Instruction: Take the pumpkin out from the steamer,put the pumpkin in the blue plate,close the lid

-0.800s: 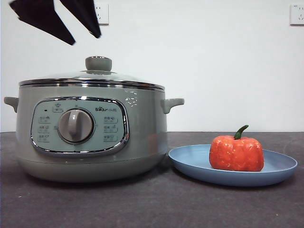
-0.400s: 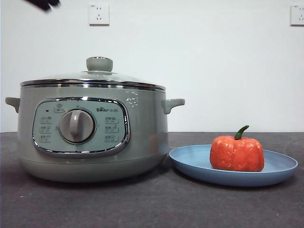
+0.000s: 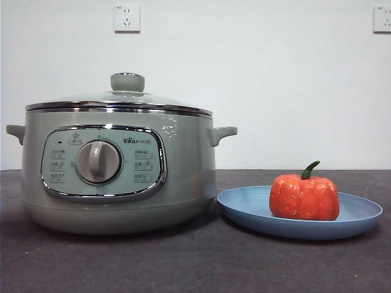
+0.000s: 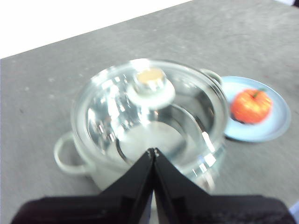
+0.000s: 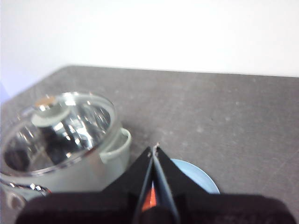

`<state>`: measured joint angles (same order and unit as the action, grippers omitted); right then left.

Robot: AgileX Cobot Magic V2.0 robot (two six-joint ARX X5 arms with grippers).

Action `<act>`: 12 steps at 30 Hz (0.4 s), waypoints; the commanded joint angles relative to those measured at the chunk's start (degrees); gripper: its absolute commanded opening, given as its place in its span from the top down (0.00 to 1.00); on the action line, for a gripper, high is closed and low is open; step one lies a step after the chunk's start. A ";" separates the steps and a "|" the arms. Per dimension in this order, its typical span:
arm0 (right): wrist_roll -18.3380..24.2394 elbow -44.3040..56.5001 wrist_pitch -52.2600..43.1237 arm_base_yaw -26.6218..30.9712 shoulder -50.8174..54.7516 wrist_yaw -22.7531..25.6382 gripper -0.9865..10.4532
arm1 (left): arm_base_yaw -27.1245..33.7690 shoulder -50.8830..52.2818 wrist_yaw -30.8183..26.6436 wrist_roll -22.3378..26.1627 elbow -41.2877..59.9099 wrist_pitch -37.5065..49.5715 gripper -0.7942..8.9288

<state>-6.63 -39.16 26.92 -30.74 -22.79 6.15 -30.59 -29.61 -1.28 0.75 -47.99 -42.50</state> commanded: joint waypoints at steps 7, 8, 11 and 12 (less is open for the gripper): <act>-4.20 0.52 0.33 -0.07 -0.09 0.20 0.91 | -0.24 2.69 -0.15 -5.92 0.81 -0.02 0.92; -4.20 0.52 0.50 -0.07 -0.07 0.24 0.91 | -0.24 2.67 -0.13 -5.92 0.81 -0.02 0.92; -4.20 0.52 0.66 -0.07 -0.07 0.22 0.91 | -0.24 2.67 -0.13 -5.92 0.81 -0.02 0.92; -4.20 0.52 0.66 -0.07 -0.07 0.22 0.91 | -0.24 2.67 -0.15 -5.92 0.81 -0.02 0.92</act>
<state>-10.11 -39.18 27.81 -30.74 -22.85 6.17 -30.61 -27.05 -1.32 -4.58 -47.46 -42.81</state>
